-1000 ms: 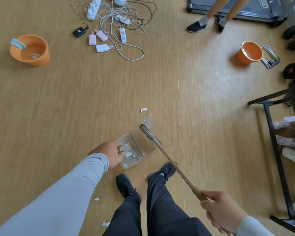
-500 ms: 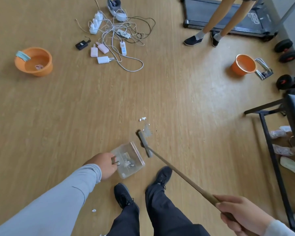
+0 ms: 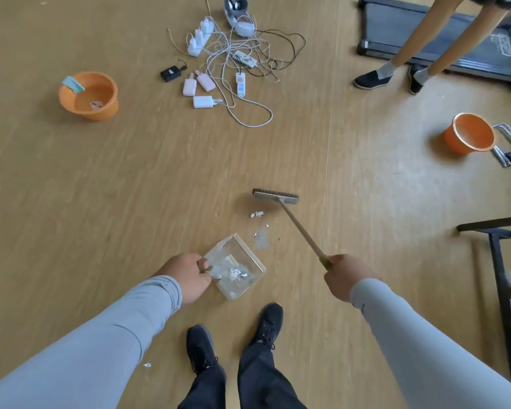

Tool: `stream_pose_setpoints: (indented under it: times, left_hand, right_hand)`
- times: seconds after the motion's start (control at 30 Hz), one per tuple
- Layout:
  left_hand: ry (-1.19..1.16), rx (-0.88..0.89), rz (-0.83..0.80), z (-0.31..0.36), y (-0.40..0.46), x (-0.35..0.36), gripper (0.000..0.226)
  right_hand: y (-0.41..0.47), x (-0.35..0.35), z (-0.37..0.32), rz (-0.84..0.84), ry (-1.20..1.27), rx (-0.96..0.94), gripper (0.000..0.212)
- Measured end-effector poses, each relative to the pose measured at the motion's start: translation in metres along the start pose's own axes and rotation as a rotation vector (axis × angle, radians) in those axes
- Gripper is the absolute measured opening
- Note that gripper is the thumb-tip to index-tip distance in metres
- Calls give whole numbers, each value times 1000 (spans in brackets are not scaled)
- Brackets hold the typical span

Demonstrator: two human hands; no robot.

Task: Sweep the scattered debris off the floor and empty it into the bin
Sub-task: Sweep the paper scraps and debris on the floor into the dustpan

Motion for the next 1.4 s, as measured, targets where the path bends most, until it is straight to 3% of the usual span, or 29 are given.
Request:
stream_pose_setpoints:
  times: [0.17,0.43,0.6,0.73,0.87,0.97,1.2,1.33,1.4]
  left_hand:
    - [3,-50,22,8,7,13,9]
    - [1,-69,38,13,-4,17,5]
    - [3,-79,53,18,-8,19,9]
    - [-4,-86,28,20,-14,24,12]
    - [26,-62,19,33,-6,20,13]
    - [62,-39,22,46,0,14,6]
    - [103,-60,37,45,2,19,12]
    - [78,-66,49,32,1,18,12]
    - [76,-63,50,30,2,15,11]
  right_hand:
    - [22,-5,12,-71,-207,-29,53]
    - [-21,-17,101,-130,-342,-19,75]
    - [-43,-39,138,-131,-197,1,52]
    - [-59,-47,159,-118,55,63,38]
    - [-63,-35,134,-207,373,181,28]
    - [-43,-10,99,-94,161,35,40]
    - [-48,61,33,-326,81,11,37]
    - [-59,58,32,-402,117,-37,38]
    - [-60,38,47,-445,229,31,37]
Point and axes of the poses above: each hand's wrist, its own y-axis towards the middle knuckle, its own x-axis out of the palm, z = x × y, the point moved 4 cm from there along y, towards the middle knuckle, and after that the axes turned 5 degrees about -y, right-handed, at the moved point
